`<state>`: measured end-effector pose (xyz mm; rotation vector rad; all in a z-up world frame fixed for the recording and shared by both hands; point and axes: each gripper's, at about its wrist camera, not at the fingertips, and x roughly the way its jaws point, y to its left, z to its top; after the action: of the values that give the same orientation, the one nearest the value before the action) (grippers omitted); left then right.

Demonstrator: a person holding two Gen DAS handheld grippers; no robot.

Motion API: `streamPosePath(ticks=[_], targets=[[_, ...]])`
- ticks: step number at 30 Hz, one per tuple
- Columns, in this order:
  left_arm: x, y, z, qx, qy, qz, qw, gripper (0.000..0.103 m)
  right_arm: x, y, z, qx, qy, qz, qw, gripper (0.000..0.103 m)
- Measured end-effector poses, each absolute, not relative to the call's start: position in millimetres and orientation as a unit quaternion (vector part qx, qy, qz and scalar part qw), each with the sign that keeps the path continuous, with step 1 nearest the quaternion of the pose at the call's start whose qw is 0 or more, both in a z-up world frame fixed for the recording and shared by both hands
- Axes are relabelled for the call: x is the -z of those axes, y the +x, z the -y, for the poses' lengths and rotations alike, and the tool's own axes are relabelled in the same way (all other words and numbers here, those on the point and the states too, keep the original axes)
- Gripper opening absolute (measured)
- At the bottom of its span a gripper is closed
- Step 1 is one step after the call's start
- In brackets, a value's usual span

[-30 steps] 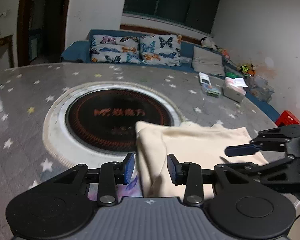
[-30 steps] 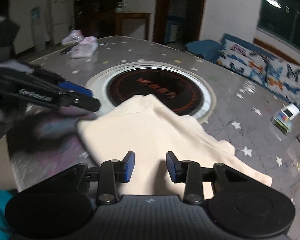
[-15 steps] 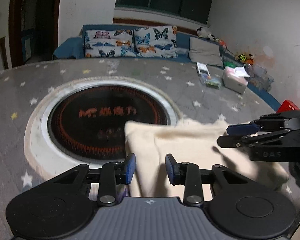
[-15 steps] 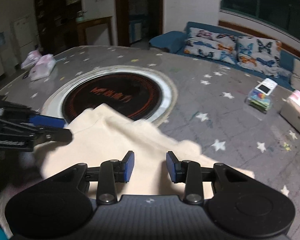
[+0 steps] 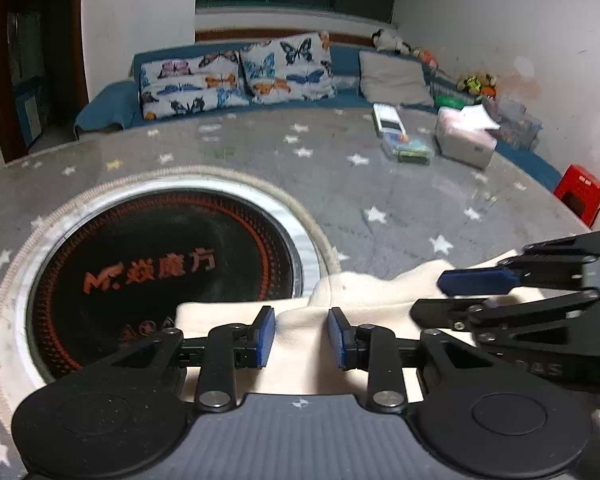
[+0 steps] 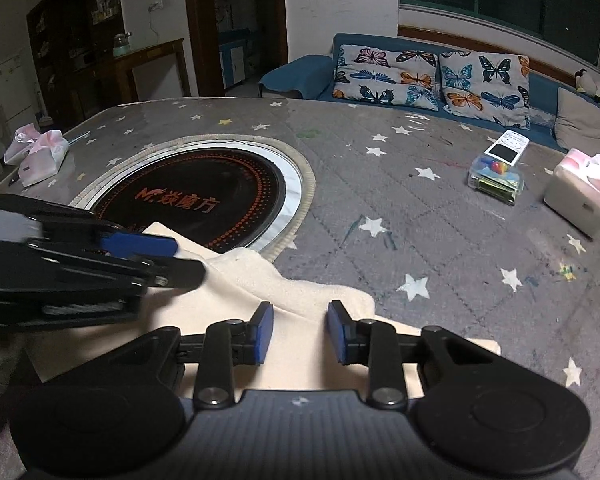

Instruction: Fold clothes

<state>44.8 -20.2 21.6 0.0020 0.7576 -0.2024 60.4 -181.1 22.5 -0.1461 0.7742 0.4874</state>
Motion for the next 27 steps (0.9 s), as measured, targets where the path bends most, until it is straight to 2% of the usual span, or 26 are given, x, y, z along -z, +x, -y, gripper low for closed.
streamPosePath(ticks=[5,10,12,15,27], targets=[[-24.2,39.2,16.6,0.096,-0.003,-0.366,0.926,0.033,-27.8,55.0,180.2,-0.241,-0.076,-0.366,0.896,0.03],[-32.6,23.5,3.2,0.086,-0.017,-0.358,0.93,0.038,-38.8,37.5,174.1,-0.266,-0.087,-0.352,0.893,0.031],[-36.3,16.3,-3.8,0.08,-0.024,-0.353,0.932,0.047,-42.6,29.0,170.1,-0.278,-0.093,-0.347,0.891,0.036],[-41.7,5.5,-14.2,0.071,-0.035,-0.345,0.935,0.053,-46.6,13.0,160.9,-0.301,-0.108,-0.34,0.884,0.038],[-51.9,-31.7,-70.2,0.014,-0.102,-0.334,0.937,0.056,-49.6,-50.3,98.8,-0.399,-0.213,-0.309,0.837,0.045]])
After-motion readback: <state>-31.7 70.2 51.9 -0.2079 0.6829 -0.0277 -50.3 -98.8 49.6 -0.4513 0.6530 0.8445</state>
